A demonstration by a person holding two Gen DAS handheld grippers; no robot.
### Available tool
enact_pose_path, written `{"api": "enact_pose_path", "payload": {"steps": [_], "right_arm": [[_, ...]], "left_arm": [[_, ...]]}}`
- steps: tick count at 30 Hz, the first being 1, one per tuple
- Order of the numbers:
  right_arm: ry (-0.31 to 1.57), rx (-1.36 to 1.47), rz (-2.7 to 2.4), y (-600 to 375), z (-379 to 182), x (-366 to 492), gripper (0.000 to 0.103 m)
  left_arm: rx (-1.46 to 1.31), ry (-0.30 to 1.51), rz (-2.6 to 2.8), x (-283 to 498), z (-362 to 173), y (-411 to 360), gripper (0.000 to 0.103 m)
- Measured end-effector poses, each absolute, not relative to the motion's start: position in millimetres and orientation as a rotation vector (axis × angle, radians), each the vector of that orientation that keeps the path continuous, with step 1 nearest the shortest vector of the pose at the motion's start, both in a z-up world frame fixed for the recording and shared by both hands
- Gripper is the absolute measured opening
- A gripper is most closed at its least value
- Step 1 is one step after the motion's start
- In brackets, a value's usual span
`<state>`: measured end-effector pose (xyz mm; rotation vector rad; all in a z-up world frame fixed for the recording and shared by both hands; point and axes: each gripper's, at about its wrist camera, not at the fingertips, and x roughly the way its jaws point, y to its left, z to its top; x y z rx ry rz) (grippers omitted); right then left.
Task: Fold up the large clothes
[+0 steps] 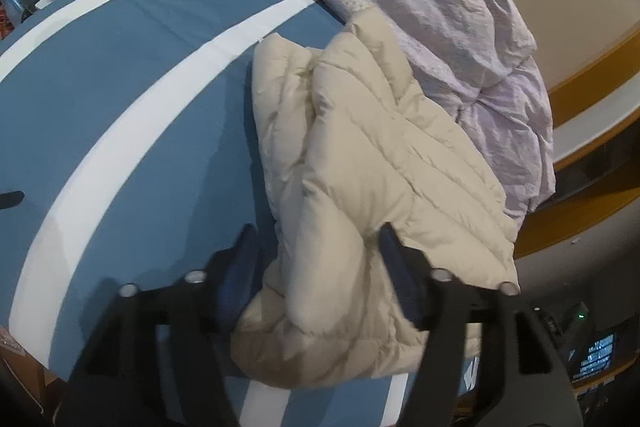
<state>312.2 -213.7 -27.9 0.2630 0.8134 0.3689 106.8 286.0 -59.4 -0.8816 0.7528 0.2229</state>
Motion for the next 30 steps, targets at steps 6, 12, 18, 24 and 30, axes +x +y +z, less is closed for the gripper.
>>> {"api": "enact_pose_path", "payload": {"steps": [6, 12, 18, 24, 30], "right_arm": [[0.8, 0.136, 0.471, -140, -20, 303, 0.065], [0.782, 0.006, 0.511, -78, -32, 280, 0.066], [0.783, -0.002, 0.492, -64, -43, 278, 0.066], [0.738, 0.018, 0.484, -61, -38, 271, 0.066], [0.781, -0.071, 0.465, -37, -60, 272, 0.071]], "left_arm": [[-0.894, 0.759, 0.243, 115, -64, 284, 0.075], [-0.88, 0.76, 0.261, 119, -63, 277, 0.075], [-0.85, 0.772, 0.296, 128, -58, 268, 0.075], [-0.849, 0.769, 0.308, 133, -58, 266, 0.075], [-0.847, 0.755, 0.32, 134, -60, 264, 0.076]]}}
